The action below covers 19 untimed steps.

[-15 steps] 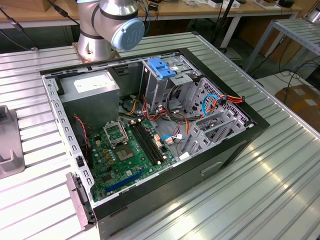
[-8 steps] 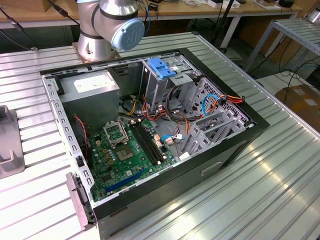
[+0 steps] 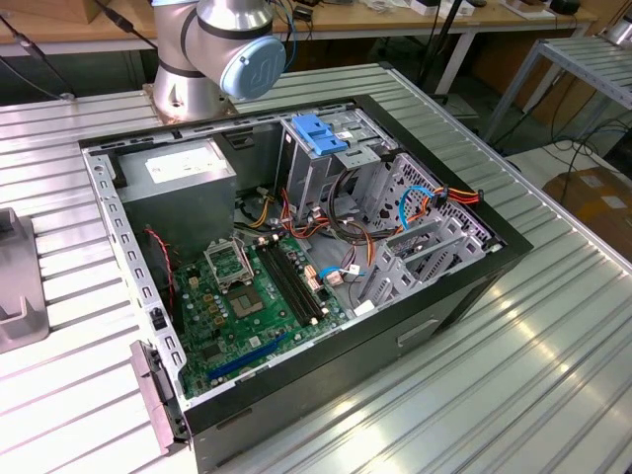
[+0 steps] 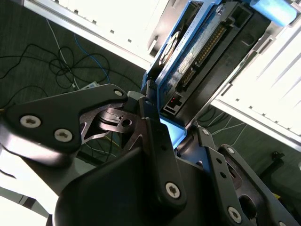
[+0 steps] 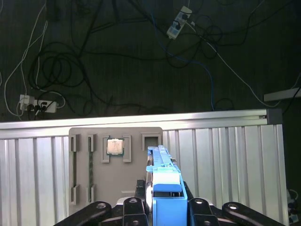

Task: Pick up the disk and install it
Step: 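Pick up the disk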

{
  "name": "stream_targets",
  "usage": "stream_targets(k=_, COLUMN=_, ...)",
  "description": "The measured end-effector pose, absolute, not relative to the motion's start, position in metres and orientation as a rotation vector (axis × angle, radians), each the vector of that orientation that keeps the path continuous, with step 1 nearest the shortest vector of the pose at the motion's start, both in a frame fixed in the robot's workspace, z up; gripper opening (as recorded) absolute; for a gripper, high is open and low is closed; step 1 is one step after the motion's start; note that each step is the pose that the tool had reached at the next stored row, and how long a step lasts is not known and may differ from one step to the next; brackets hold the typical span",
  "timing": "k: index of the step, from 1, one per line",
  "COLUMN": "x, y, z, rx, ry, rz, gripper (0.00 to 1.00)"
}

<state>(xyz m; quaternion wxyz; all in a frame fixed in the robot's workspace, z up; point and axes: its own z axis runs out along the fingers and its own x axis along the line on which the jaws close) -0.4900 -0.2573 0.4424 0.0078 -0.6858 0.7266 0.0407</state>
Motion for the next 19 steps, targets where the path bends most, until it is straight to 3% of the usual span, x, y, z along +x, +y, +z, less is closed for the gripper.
stream_targets(k=19, x=-0.49, y=-0.2573, z=0.451, rx=-2.144, ry=2.272, rz=0.127, gripper=0.37)
